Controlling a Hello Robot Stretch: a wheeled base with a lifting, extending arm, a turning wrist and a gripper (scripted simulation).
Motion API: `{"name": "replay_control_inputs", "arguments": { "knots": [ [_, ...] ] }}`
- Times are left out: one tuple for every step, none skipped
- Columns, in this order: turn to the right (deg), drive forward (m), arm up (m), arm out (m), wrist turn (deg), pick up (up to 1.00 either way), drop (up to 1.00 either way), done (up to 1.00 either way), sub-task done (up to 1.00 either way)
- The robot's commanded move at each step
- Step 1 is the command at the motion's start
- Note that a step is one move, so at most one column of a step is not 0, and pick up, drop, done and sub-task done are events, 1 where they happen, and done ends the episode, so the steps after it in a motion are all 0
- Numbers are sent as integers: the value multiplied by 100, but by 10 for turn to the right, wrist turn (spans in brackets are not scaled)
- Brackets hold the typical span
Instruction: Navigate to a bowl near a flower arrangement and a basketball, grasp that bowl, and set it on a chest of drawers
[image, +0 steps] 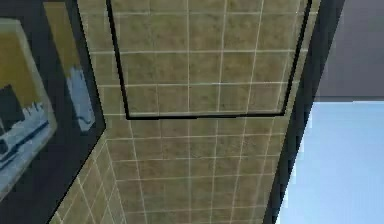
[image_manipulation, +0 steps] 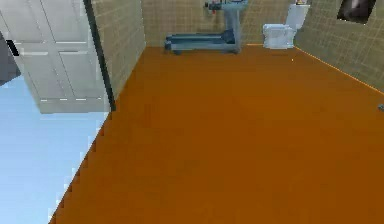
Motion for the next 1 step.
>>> {"name": "replay_control_inputs", "arguments": {
  "knots": [
    [450,0,0,0,0,0,0,0,0]
  ]
}}
